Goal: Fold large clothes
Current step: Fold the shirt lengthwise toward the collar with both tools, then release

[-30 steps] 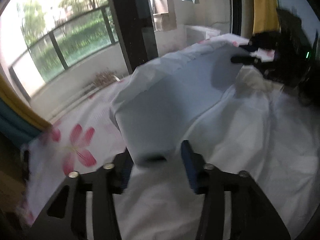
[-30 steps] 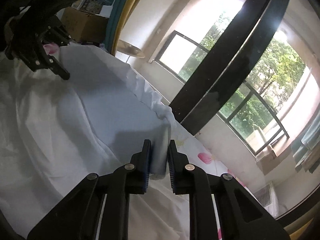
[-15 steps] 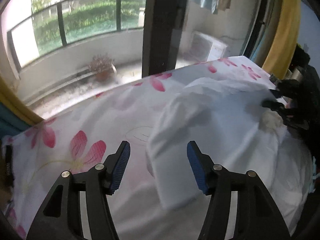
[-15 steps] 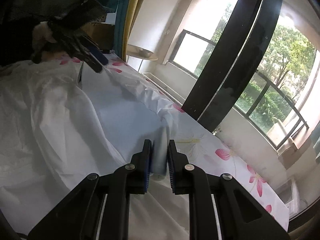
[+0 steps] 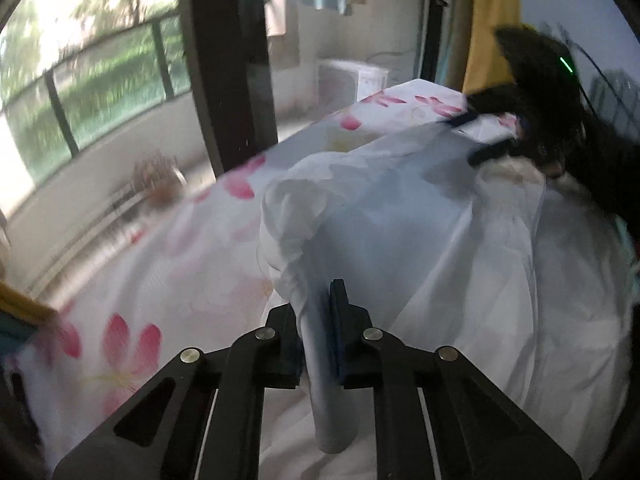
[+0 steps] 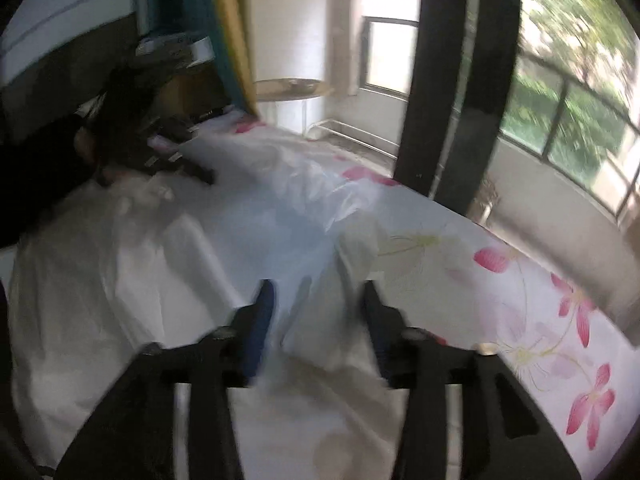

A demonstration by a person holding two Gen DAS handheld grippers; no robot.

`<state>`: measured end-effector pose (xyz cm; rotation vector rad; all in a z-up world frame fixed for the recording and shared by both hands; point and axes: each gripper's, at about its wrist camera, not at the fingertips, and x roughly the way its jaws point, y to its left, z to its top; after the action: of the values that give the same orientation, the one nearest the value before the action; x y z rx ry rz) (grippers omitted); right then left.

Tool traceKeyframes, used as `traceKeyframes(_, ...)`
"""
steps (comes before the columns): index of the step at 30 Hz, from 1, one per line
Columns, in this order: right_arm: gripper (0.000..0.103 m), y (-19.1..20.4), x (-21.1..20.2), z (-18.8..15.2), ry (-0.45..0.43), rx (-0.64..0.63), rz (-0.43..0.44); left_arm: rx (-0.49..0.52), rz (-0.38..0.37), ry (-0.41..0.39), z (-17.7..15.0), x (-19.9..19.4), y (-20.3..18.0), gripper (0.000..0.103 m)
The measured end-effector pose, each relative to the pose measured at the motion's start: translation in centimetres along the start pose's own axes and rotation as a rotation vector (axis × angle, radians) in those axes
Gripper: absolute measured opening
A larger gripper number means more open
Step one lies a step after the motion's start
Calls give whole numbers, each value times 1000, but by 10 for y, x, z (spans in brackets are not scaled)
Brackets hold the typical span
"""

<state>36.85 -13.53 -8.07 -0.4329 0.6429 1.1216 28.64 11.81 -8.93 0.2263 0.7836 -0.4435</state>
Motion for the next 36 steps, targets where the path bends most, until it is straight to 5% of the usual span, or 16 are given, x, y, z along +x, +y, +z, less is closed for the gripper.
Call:
traceKeyframes(3,65,-19,-1,15,-4,99,19,36,28,-42,2,-8,-3,13)
traceKeyframes(7,68,-25,16,36,39,62,22,42,61,-86,3,-10,0,13)
traceKeyframes(12,68,-33,63,34,205,77,61,52,92,-97,1,-11,-1,13)
traceKeyframes(13,64,-32,68,31,214,77,91,55,102,-99,2,-9,-2,13)
traceKeyframes(14,28,-28,68,29,199,63,101,55,114,-107,2,-9,-2,13)
traceKeyframes(15,14,-25,67,28,188,41,95,58,138,-118,4,-10,-2,13)
traceKeyframes(18,14,-15,53,33,128,-10,2,67,201,-158,12,-12,-2,13)
traceKeyframes(21,13,13,36,42,30,-193,-235,83,274,-193,17,-14,-9,13)
traceKeyframes(24,13,49,35,31,-30,-411,-426,122,324,-159,12,-7,-20,14)
traceKeyframes(26,13,68,44,13,-26,-508,-471,155,321,-115,2,-3,-30,14)
traceKeyframes(30,13,85,45,-16,-25,-549,-478,152,282,-73,-13,-12,-44,15)
traceKeyframes(36,14,87,14,-36,-12,-390,-321,93,225,-73,-27,-42,-56,15)
